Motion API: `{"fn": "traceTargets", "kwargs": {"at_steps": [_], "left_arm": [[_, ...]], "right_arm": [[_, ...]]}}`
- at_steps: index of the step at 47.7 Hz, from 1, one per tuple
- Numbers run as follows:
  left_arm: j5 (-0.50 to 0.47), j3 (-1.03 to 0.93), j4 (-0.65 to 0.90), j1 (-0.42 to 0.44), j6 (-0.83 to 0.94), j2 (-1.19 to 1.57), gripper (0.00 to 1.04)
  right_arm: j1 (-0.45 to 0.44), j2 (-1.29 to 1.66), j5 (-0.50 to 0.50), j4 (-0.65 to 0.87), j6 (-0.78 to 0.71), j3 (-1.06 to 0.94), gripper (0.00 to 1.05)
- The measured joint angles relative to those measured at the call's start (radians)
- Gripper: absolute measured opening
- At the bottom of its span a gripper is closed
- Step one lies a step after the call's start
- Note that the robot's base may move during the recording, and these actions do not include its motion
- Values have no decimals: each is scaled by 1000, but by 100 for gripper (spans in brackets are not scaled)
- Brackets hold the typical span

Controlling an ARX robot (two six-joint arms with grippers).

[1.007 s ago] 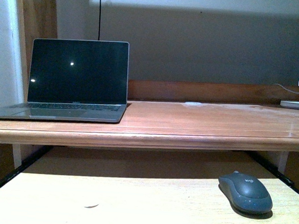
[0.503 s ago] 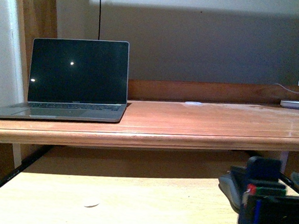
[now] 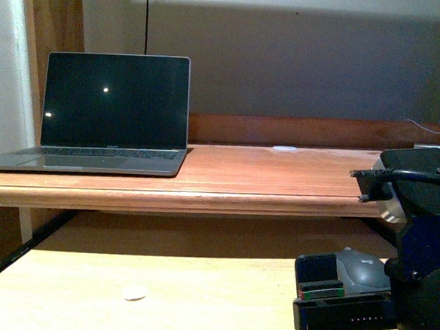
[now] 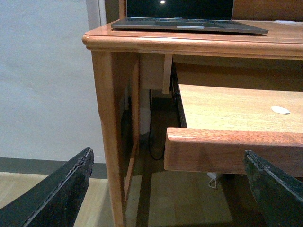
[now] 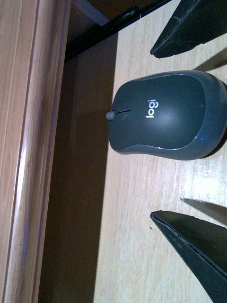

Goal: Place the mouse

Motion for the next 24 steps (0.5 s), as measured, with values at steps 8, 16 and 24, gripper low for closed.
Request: {"fn": "traceTargets", "kwargs": {"at_steps": [8, 16, 24], "left_arm": [[0, 0, 0, 0, 0, 0, 97], [0, 0, 0, 0, 0, 0, 97], [0, 0, 0, 0, 0, 0, 97]], "right_arm": [[-15, 23, 13, -86, -2, 49, 97], [-42, 35, 2, -166, 21, 90, 97], [-66, 50, -27, -225, 56, 112, 97]]}}
